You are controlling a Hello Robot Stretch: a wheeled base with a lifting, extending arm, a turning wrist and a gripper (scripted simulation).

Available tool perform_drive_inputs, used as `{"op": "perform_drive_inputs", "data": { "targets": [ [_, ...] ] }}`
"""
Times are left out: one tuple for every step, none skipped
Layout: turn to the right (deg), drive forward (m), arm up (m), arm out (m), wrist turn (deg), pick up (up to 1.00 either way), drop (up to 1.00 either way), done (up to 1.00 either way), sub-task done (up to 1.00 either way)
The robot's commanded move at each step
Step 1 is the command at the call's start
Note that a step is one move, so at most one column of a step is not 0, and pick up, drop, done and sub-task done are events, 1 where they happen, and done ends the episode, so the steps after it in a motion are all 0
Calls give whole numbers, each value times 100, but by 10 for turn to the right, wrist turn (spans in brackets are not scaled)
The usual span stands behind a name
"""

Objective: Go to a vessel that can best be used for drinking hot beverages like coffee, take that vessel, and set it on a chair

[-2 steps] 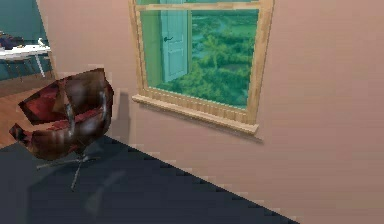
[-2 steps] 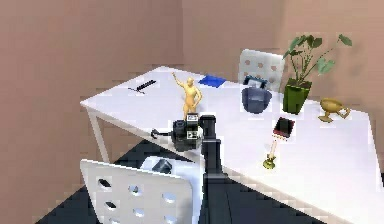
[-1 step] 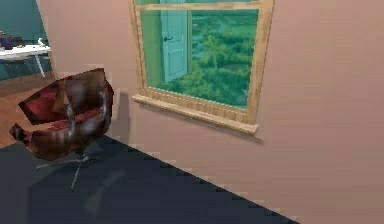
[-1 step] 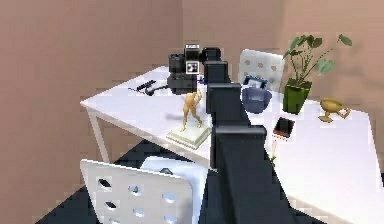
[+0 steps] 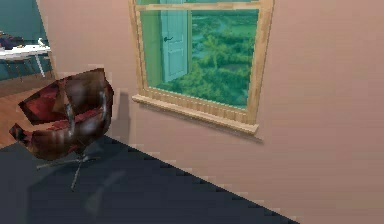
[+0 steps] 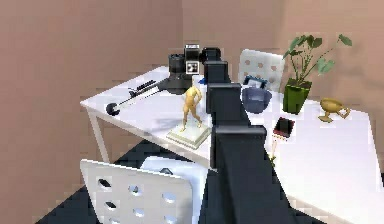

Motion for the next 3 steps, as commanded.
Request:
{"op": "perform_drive_inputs", "data": {
  "targets": [
    [0, 0, 0, 0, -450, 0, 0, 0, 0],
    [0, 0, 0, 0, -180, 0, 0, 0, 0],
    [0, 0, 0, -38, 0, 0, 0, 0, 0]
  ]
}}
